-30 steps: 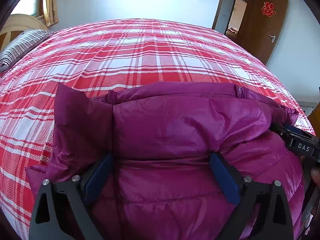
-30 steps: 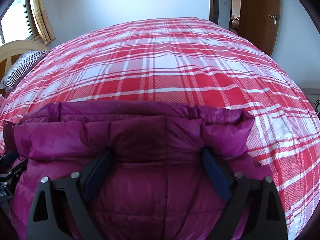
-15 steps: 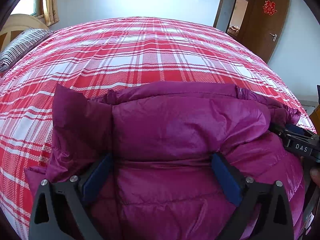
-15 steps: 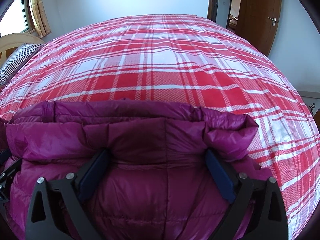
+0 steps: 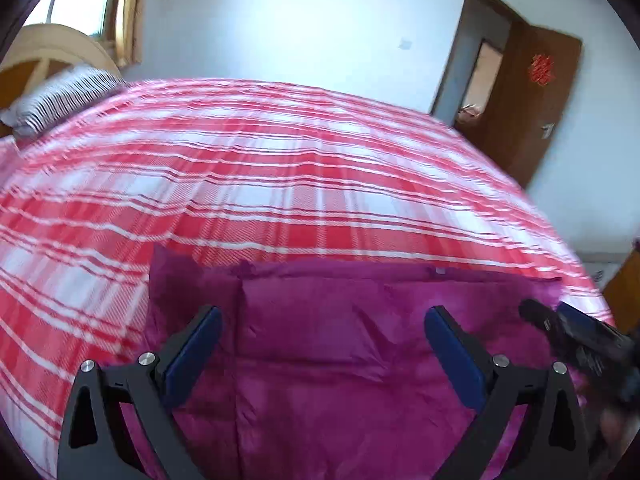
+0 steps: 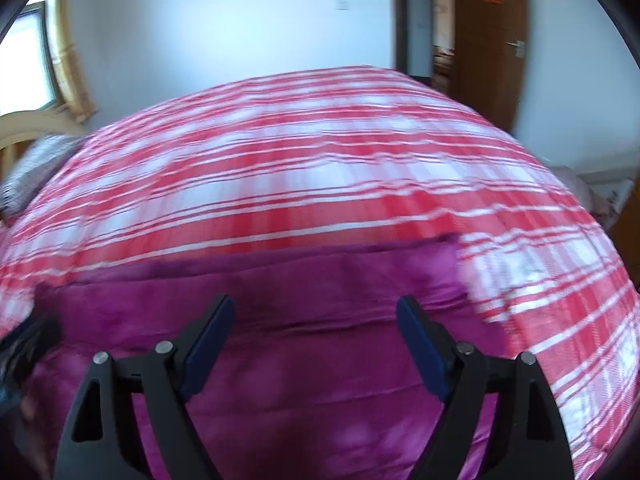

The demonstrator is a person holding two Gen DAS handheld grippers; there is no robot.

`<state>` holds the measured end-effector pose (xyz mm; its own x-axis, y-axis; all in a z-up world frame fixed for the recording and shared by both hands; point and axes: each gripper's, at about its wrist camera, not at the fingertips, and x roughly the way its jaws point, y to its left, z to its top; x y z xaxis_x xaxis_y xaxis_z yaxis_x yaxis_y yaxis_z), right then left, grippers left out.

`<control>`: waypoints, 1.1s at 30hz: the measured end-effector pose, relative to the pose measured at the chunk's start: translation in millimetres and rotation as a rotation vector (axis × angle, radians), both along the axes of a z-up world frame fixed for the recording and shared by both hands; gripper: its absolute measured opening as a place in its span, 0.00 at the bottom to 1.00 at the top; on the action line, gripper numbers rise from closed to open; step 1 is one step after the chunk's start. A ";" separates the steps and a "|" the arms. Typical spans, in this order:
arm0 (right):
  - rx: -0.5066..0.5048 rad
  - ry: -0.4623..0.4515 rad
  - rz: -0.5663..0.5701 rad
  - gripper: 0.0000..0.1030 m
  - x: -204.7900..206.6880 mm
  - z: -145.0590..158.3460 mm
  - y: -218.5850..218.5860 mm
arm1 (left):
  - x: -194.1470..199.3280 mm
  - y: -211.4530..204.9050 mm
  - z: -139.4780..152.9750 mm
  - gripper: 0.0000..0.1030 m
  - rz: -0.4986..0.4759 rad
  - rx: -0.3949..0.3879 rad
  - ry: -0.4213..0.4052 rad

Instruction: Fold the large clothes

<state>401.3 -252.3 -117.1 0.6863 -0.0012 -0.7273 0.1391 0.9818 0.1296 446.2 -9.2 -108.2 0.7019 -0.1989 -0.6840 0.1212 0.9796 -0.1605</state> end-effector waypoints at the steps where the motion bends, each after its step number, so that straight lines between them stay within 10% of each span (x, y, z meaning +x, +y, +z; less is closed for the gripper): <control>1: 0.001 0.007 0.019 0.83 1.7 -2.5 8.4 | 6.7 -3.1 -7.0 0.98 0.007 0.029 0.026; 5: -0.051 0.076 0.015 0.79 16.8 -34.5 26.8 | 29.0 -2.7 -39.0 0.98 0.054 0.050 0.130; 33: -0.127 0.149 -0.001 0.90 33.8 -56.0 40.5 | 38.4 -6.8 -56.1 0.99 0.077 0.077 0.143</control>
